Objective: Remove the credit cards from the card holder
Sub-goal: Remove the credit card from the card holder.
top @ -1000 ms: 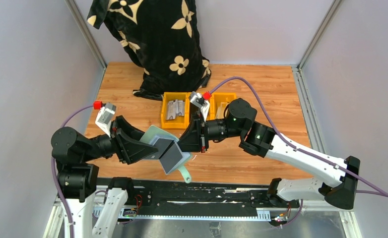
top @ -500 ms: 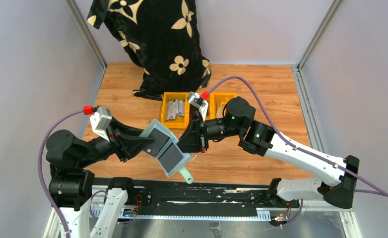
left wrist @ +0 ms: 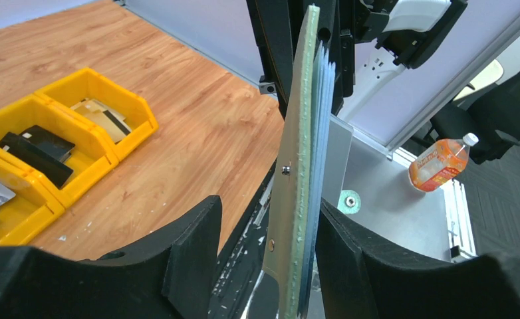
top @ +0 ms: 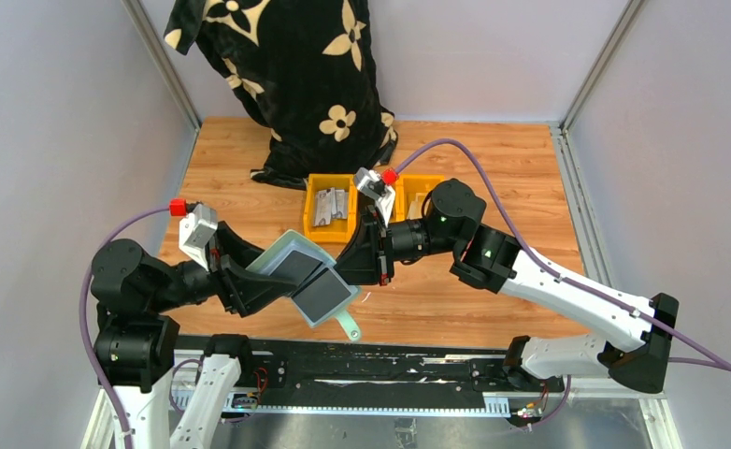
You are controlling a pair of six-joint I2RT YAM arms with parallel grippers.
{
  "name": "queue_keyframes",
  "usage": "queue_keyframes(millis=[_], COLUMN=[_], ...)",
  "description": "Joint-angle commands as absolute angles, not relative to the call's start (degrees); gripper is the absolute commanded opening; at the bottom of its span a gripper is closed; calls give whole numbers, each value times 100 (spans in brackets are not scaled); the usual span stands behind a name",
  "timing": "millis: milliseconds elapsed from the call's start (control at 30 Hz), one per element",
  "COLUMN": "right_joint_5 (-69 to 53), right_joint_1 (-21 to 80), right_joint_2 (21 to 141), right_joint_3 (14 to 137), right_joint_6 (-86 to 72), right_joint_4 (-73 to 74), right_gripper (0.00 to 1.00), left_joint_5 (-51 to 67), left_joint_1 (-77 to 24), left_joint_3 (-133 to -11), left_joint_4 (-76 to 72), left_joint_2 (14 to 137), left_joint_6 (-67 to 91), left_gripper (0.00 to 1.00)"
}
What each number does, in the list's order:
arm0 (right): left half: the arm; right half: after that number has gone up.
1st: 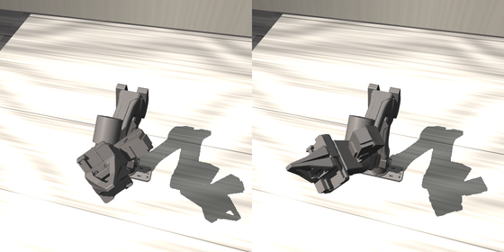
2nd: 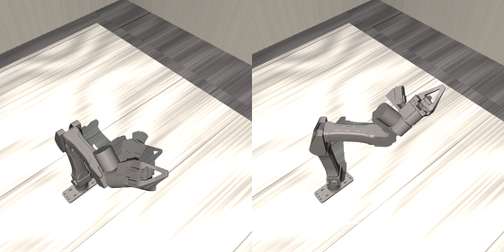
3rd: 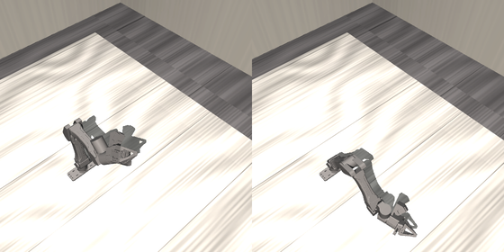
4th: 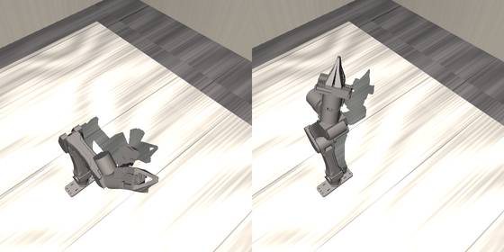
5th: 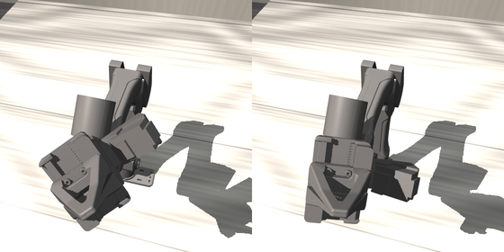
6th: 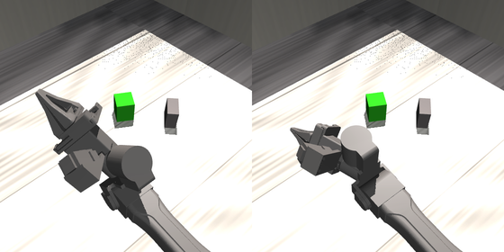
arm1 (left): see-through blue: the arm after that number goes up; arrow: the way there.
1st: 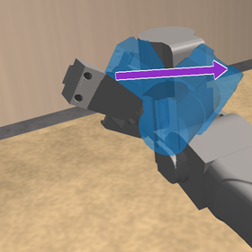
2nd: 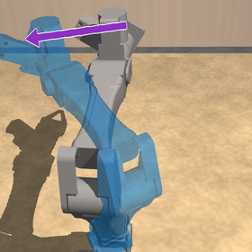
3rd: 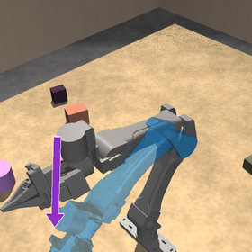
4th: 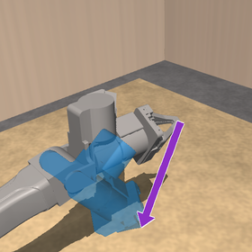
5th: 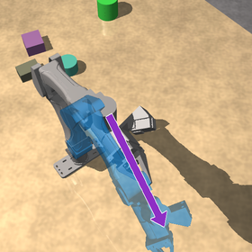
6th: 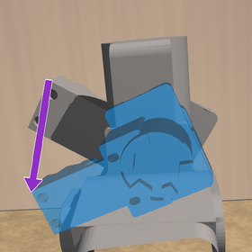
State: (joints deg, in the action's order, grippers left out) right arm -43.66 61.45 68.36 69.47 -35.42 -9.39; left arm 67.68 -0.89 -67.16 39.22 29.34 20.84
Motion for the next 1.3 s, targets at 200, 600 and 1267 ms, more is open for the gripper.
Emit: queue_keyframes(millis=[200,600,1267], right_joint_5=[-4608,-4415,-4359], right_joint_1=[6214,6202,5559], right_joint_2=[6840,6796,6894], right_joint_3=[7217,7432,8068], right_joint_6=[-3186,-2790,-2781], right_joint_4=[-766,-80,159], right_gripper=[0,37,78], left_joint_5=[6870,6794,6667], left_joint_1=[-97,-97,-97], left_joint_3=[-7004,-6747,-6662], left_joint_4=[3960,3944,3252], left_joint_2=[2953,2799,2707], left_joint_6=[2135,1868,3006], left_gripper=[41,0,0])
